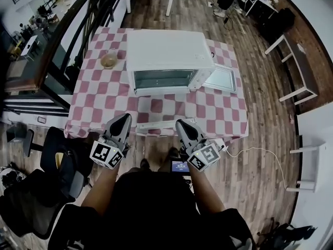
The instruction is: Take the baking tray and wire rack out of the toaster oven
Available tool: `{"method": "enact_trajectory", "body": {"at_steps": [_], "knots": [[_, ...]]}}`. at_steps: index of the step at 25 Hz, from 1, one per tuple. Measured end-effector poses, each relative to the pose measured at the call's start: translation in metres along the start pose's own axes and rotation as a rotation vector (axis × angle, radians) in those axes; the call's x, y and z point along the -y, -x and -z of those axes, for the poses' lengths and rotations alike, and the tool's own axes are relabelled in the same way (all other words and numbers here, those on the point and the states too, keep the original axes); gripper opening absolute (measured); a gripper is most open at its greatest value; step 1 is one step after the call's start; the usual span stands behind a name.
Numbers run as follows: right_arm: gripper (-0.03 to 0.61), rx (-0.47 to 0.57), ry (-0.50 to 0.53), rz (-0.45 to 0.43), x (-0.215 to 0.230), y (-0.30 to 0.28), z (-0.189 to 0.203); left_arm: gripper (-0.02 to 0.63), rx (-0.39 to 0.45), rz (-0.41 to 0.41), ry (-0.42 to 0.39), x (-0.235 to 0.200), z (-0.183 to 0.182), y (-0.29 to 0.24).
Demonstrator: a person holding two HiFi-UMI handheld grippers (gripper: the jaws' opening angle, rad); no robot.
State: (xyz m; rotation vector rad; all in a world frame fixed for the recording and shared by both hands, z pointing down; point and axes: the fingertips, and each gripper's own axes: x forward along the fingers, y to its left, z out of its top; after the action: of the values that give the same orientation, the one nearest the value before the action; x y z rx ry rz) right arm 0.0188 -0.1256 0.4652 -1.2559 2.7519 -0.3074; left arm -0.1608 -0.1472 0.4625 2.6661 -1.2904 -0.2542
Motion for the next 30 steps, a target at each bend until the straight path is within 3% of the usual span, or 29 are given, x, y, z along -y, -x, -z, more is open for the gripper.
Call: {"method": "enact_trajectory", "body": {"at_steps": [3,6,9,14,17,21,30], "knots": [[0.009,0.042,-0.136,-0.029,0.003,-0.012,0.002,-0.008,0.002,0.005,0.001,-0.005,-0.001,0.003],[0.022,0.122,-0.420,-0.080,0.014,-0.021,0.009,-0.008,0.002,0.016,-0.002,-0.004,-0.004,0.002],[0.101,0.228,-0.712,-0.076,0.036,-0.032,0.018,-0.008,-0.008,0.022,-0.006,-0.006,-0.002,0.003],[0.194,0.350,-1.016,-0.031,0.080,-0.070,0.037,-0.008,-0.033,0.000,0.017,-0.019,0.010,-0.001],[0.236,0.366,-1.088,0.033,0.114,-0.102,0.060,-0.008,-0.052,-0.015,0.018,-0.029,0.015,-0.007],[0.236,0.346,-1.099,0.107,0.152,-0.142,0.078,-0.008,-0.075,-0.043,0.012,-0.047,0.019,-0.019],[0.232,0.344,-1.141,0.171,0.195,-0.204,0.090,-0.008,-0.100,-0.083,0.010,-0.086,0.018,-0.043]]}}
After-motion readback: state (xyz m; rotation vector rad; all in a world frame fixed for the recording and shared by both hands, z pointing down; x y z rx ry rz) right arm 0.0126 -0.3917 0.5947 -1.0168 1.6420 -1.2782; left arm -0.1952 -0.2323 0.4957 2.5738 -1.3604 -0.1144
